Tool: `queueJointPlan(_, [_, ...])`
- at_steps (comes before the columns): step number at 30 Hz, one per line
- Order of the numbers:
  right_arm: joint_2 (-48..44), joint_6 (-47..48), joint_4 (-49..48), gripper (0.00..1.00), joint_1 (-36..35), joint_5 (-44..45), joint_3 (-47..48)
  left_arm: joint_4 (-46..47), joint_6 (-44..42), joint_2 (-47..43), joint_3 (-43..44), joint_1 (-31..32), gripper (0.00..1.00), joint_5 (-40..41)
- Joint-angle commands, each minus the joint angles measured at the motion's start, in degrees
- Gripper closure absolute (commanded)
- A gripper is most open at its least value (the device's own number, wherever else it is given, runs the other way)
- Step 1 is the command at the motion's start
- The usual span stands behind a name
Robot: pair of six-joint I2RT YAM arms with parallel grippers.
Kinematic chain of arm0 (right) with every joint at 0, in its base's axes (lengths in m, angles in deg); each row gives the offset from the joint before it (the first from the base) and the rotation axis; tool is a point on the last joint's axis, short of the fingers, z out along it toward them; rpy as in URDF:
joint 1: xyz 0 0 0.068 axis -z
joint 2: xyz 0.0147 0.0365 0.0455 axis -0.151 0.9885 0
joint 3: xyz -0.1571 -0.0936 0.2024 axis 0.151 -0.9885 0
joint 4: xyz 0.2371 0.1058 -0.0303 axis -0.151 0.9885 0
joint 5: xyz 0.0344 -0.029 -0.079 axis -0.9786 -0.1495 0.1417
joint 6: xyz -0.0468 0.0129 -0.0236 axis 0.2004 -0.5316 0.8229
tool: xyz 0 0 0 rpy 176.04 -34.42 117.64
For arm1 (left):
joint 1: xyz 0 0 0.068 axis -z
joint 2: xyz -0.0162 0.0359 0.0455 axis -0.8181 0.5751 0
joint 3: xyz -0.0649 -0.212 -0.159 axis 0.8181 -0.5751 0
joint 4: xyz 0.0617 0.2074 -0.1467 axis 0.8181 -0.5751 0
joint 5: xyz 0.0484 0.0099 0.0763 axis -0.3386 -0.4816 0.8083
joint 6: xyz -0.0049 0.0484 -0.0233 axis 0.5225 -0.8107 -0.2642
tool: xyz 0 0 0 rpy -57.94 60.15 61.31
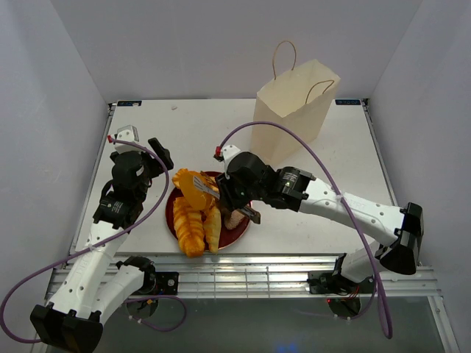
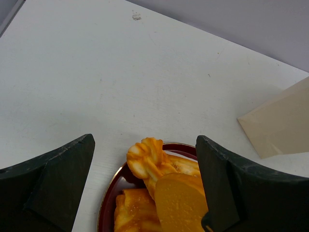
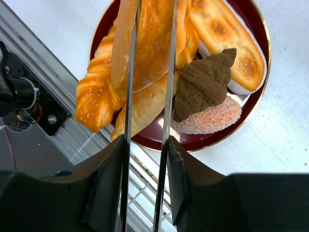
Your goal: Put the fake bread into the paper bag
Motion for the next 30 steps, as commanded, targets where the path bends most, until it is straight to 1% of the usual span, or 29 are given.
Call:
queueJointPlan(1, [-4.18, 0.23, -1.03, 0.64, -0.34, 2.41, 4.63, 0.59, -0.4, -1.12, -0.5, 0.23, 0.04, -0.24])
queueJointPlan(4, [-4.62, 0.32, 0.19, 0.64, -0.25, 3.46, 5.86, 0.59, -0.4, -1.3, -0.5, 0.23, 0.04, -0.32])
queueJointPlan(7, [-6.02, 1.02, 1.51, 0.64, -0.25, 6.44, 7.26, 0.59, -0.4, -1.3, -0.59, 0.23, 0.04, -0.06])
queueJointPlan(14, [-7.34, 3.3, 5.56, 0.63, 2.12, 13.21, 14.64, 0.68, -0.31, -1.3, -0.77, 0.23, 0.04, 0.29])
queueJointPlan(22, [-9.8, 7.43, 5.65, 0.62, 12.31, 14.27, 23.78, 0.68, -0.31, -0.68, -0.85, 0.32, 0.04, 0.2])
queueJointPlan(27, [-9.72, 9.72, 5.65, 0.6, 18.64, 14.27, 26.6, 0.68, -0.31, -0.51, -0.85, 0.23, 0.04, 0.2])
queueJointPlan(30, [-9.63, 9.46, 5.38, 0.59, 21.62, 15.94, 27.48, 0.77, -0.31, -0.51, -0.85, 0.23, 0.04, 0.03])
